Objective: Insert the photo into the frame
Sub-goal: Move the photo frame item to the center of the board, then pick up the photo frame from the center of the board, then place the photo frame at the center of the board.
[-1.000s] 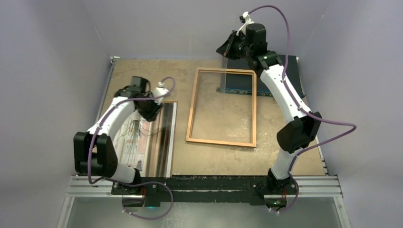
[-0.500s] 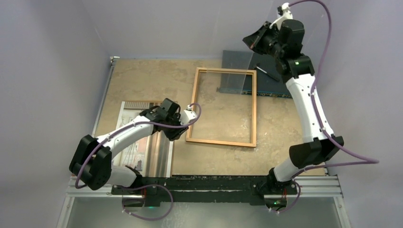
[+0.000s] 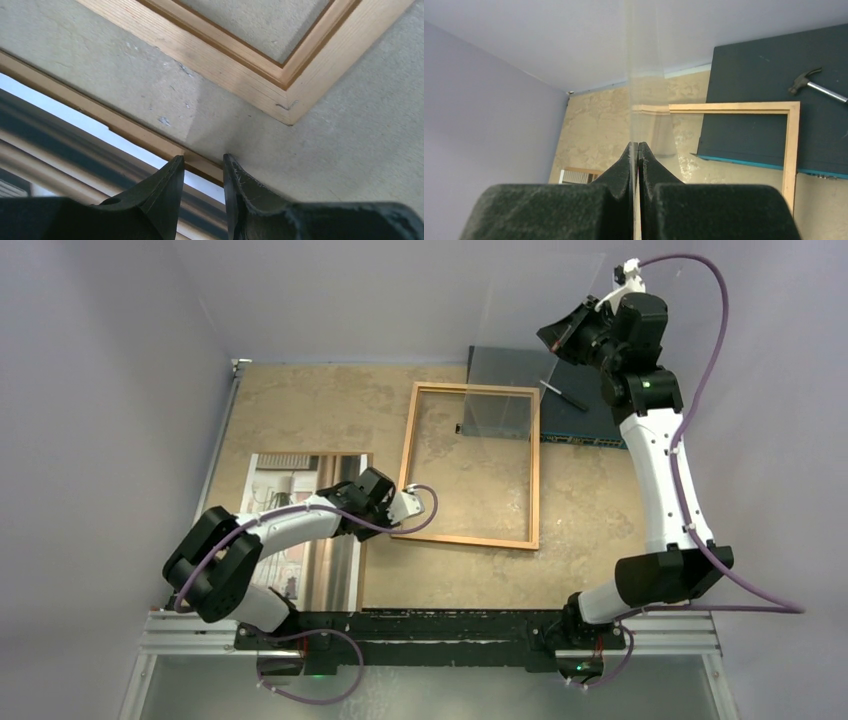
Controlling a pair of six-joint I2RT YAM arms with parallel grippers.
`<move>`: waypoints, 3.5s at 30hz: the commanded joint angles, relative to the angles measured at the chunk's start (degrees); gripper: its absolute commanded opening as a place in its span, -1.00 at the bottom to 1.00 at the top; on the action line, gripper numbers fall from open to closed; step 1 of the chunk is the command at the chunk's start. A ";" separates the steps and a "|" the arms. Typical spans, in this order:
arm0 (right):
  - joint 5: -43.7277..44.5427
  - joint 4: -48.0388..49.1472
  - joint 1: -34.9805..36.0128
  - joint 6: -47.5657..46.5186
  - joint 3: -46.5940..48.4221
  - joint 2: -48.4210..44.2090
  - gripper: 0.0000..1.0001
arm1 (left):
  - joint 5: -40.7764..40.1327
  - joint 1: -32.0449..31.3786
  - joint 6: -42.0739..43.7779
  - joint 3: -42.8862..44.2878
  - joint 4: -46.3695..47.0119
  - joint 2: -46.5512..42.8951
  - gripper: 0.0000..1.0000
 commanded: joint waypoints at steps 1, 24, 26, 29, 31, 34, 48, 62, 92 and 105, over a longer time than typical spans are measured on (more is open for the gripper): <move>-2.39 2.02 -0.31 1.03 -0.35 -2.46 -1.00 | -8.81 -0.15 6.79 -3.37 4.11 1.28 -0.35; -2.13 1.84 -1.40 -0.03 -2.28 -4.00 -1.00 | -0.17 6.81 -7.61 21.13 -8.45 0.32 -0.12; -1.83 1.54 -1.69 -0.18 -2.31 -4.31 -1.00 | 2.12 6.78 -12.64 24.85 -7.23 3.05 -0.07; -1.54 1.00 -2.49 -0.34 -2.25 -5.05 -1.00 | 3.06 6.93 -19.50 29.28 -5.89 8.93 -0.06; -1.94 0.70 -3.16 -0.53 -2.23 -5.39 -1.00 | 4.34 7.22 -23.25 31.90 -5.42 12.98 -0.04; -2.25 0.08 -3.54 -0.90 -2.02 -5.73 -1.00 | 7.68 8.34 -26.79 35.69 -5.33 19.10 -0.02; -5.09 1.46 -3.97 -0.75 -5.43 -7.70 -1.00 | 9.35 9.93 -33.45 41.87 -2.93 32.00 -0.04; -6.58 2.12 -4.00 -0.11 -6.92 -7.69 -1.00 | 6.35 10.86 -35.58 43.13 5.76 36.00 -0.09; -10.70 7.80 -3.99 2.74 -12.41 -7.73 -1.00 | 0.09 23.17 -45.50 18.82 -0.78 12.69 -0.79; -10.97 10.55 -4.00 4.44 -13.62 -7.19 -1.00 | 2.45 26.47 -47.16 16.13 -4.29 7.10 -0.78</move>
